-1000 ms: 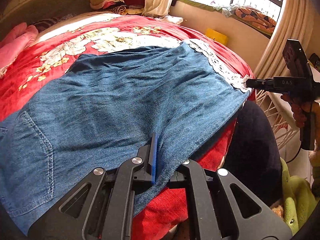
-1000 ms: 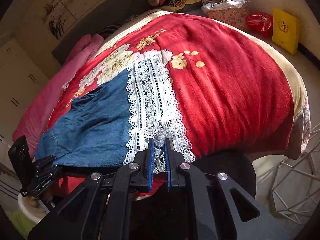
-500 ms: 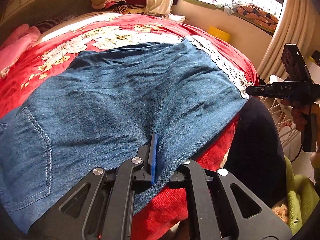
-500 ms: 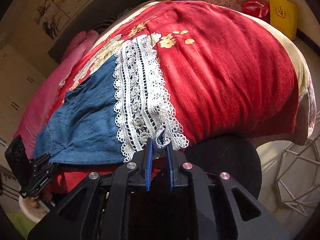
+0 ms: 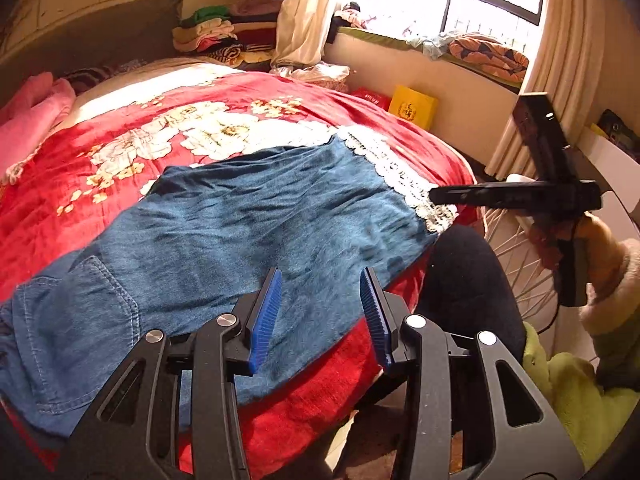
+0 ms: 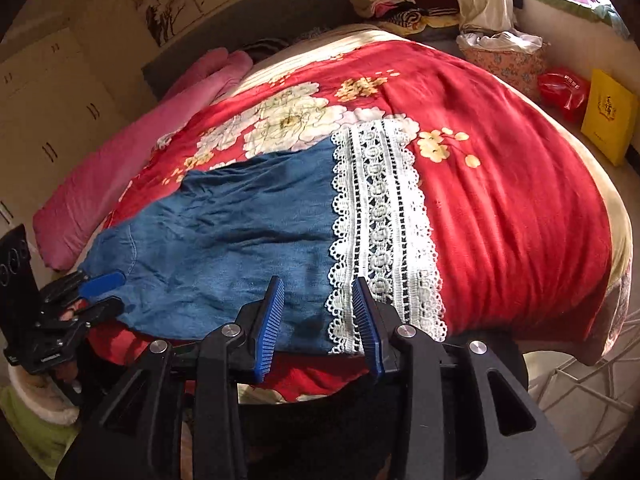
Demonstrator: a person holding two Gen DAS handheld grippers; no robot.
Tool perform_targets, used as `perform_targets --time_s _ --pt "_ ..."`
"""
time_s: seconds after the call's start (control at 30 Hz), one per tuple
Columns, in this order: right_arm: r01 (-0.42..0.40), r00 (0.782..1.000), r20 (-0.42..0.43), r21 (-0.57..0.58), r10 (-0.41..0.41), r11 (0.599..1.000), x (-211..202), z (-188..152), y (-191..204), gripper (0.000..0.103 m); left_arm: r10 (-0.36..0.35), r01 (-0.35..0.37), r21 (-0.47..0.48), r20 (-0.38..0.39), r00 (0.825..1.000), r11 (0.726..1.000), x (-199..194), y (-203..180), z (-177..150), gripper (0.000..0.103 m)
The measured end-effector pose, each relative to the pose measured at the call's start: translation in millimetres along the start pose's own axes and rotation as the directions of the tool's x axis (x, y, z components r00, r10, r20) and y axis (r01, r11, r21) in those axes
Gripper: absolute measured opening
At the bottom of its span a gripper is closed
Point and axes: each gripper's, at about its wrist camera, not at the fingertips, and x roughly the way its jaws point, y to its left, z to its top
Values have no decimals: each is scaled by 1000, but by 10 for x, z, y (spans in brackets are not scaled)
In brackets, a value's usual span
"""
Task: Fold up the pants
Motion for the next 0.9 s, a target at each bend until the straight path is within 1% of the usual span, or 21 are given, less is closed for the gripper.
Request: perform_targets --time_s 0.07,0.1,0.17,0.2,0.3,0.37,0.47,0.53,0.6,0.63,0.7,0.73,0.77,0.8,0.83,0.87,0.9 --pt "65 997 -45 5 -65 998 124 -59 -90 35 -4 4 -7 -3 1000 1000 24 -1 14 33" --pt "70 996 -56 19 -69 997 165 -92 -156 35 4 -4 -14 -15 1000 1000 74 21 7 33" --pt "28 999 -38 58 -26 998 158 -123 -246 35 11 -14 -45 -57 998 999 234 100 -38 33" --pt "23 999 -37 60 -21 998 146 -134 -249 35 11 -16 -63 -78 997 998 321 149 -71 33" --pt "28 999 -38 44 -26 999 176 -141 -236 35 51 -68 -109 -153 987 992 603 301 -183 33" --pt "25 999 -36 39 -24 999 194 -149 -230 35 34 -56 -140 -150 988 989 673 382 -237 33" --pt "-3 999 -34 33 4 999 130 -122 -209 41 2 -27 -175 -141 990 984 603 425 -207 33" --pt "-45 999 8 43 45 998 -10 -59 -218 45 -9 -10 -178 -107 994 984 473 461 -98 36" --pt "-63 996 62 47 60 997 -141 75 -271 53 9 -21 -177 -70 998 984 362 552 69 50" --pt "-60 995 85 51 55 997 -183 167 -314 55 28 -38 -175 -59 998 984 340 612 164 50" --pt "-42 992 121 65 34 997 -212 376 -423 57 93 -99 -158 -48 995 982 354 743 373 51" --pt "-43 990 135 74 33 996 -200 491 -485 58 120 -126 -158 -48 992 979 389 817 477 51" --pt "-61 989 142 79 49 995 -164 601 -553 59 130 -136 -163 -51 990 977 439 901 577 52" --pt "-66 989 140 93 53 993 -106 710 -621 60 125 -135 -174 -67 990 975 517 994 676 56" --pt "-69 990 133 116 53 991 -35 816 -691 61 132 -146 -185 -86 988 972 602 1076 754 56" --pt "-99 989 124 128 83 987 43 913 -757 63 149 -166 -194 -101 984 967 677 1157 816 56" --pt "-124 987 115 143 108 982 127 993 -805 63 151 -173 -199 -122 981 965 764 1226 868 56"
